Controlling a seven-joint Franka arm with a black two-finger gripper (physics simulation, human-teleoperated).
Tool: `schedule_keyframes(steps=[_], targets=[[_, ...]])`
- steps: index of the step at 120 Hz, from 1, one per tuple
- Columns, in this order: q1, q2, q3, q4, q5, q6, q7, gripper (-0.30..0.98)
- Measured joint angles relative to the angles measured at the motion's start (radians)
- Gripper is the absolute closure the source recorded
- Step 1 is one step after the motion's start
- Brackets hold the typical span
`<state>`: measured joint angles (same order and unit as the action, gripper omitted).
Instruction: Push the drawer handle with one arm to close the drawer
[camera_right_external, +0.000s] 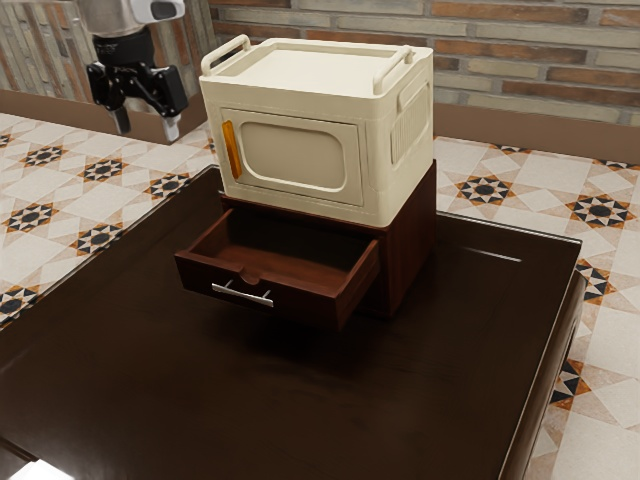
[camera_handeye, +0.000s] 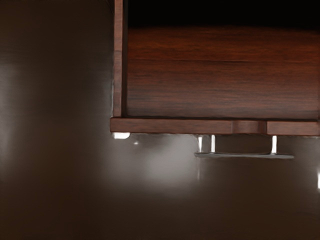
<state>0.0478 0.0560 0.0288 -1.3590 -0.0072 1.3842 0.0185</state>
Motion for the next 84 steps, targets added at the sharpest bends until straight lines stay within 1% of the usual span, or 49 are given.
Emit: schedule_keyframes(steps=[3,8,22,28,35,41,49,56,60,67,74,84], targets=[[-0.042,-0.001,0.041,0.0,-0.003,-0.003,0.001,0.0],[-0.081,-0.002,0.077,0.0,-0.008,-0.008,0.004,0.0],[-0.11,-0.001,0.103,0.001,-0.016,-0.018,0.009,0.0],[-0.108,-0.001,0.099,0.013,-0.012,-0.024,0.011,0.0],[-0.107,-0.01,0.091,0.161,-0.009,-0.061,0.012,0.0],[-0.097,-0.024,0.065,0.231,-0.02,-0.092,0.011,0.0],[-0.096,-0.021,0.035,0.26,-0.041,-0.121,-0.004,0.0],[-0.114,-0.013,0.021,0.248,-0.05,-0.129,-0.019,0.0],[-0.119,-0.036,0.004,0.162,-0.043,-0.115,-0.027,0.0],[-0.098,-0.149,-0.053,-0.133,-0.025,-0.038,-0.042,0.0],[-0.084,-0.245,-0.091,-0.369,-0.015,0.061,-0.056,0.0],[-0.048,-0.39,-0.109,-0.603,-0.008,0.184,-0.074,0.0]])
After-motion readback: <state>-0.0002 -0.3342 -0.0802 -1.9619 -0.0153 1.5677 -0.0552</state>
